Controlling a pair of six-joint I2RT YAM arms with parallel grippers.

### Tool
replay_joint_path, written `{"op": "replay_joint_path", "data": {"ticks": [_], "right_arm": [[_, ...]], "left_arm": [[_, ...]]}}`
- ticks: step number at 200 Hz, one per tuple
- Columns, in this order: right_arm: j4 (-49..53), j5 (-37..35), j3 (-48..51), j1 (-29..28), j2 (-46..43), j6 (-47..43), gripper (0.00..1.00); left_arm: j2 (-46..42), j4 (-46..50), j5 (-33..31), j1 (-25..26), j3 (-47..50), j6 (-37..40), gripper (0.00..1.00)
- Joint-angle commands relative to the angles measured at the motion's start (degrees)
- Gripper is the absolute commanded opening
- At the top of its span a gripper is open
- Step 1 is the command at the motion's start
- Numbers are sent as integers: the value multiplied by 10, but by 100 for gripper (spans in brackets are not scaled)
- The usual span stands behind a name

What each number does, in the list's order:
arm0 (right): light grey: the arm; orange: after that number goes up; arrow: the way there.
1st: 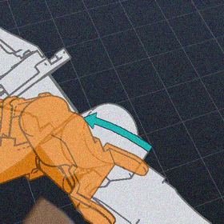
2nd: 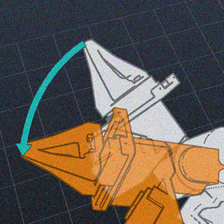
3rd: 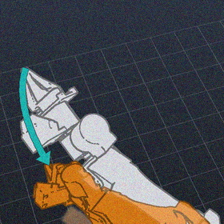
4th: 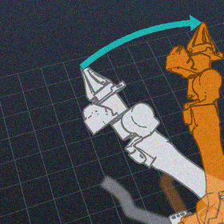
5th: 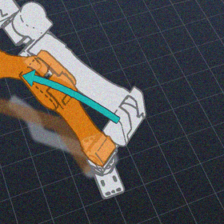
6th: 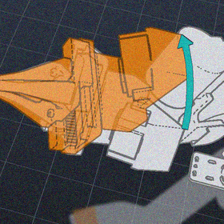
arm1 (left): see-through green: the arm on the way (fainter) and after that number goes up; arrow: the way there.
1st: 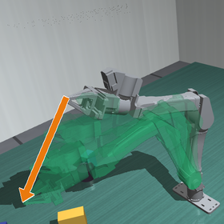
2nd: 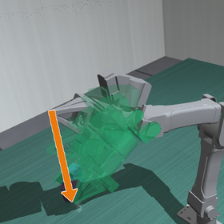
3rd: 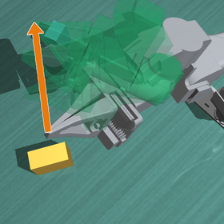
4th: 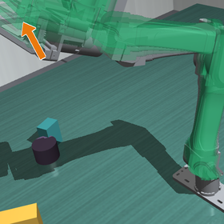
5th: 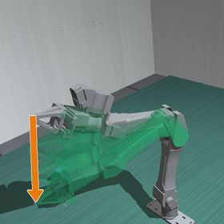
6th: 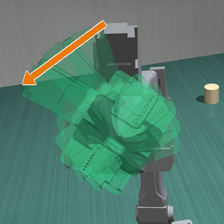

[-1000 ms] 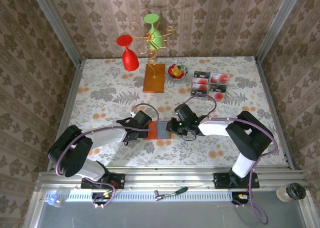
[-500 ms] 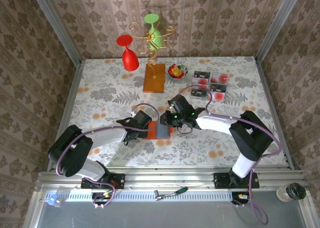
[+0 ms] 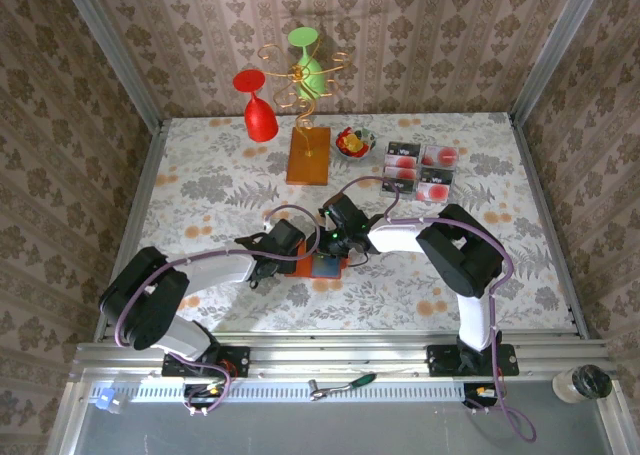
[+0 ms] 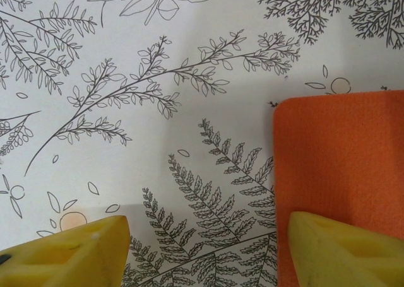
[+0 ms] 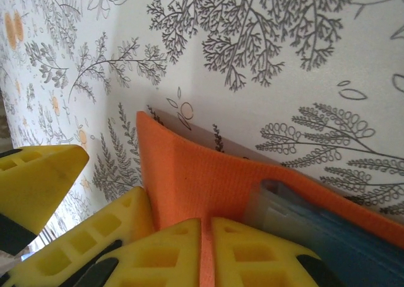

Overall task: Put the credit cards into the card holder
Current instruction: Press the card holder at the center of the table.

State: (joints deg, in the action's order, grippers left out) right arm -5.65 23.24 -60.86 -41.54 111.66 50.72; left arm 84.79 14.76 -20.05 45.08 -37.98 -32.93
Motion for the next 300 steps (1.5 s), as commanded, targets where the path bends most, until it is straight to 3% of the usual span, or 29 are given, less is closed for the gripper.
{"op": "replay_joint_path", "data": {"ticks": [1,70,187,300], "right_arm": [[-7,10,3,-5,12,4,15],[15,-12,17,-4,9,-2,14],[75,-27,5,4,-54,-39,14],[112,-53,54,29,-68,-81,12]], "left_arm": [[8,11,-3,4,-11,5,68],[-65,37,21,4,-33,25,76],[-3,-25,7,6,41,-26,72],[-29,-32,12,15,64,-44,71]]}}
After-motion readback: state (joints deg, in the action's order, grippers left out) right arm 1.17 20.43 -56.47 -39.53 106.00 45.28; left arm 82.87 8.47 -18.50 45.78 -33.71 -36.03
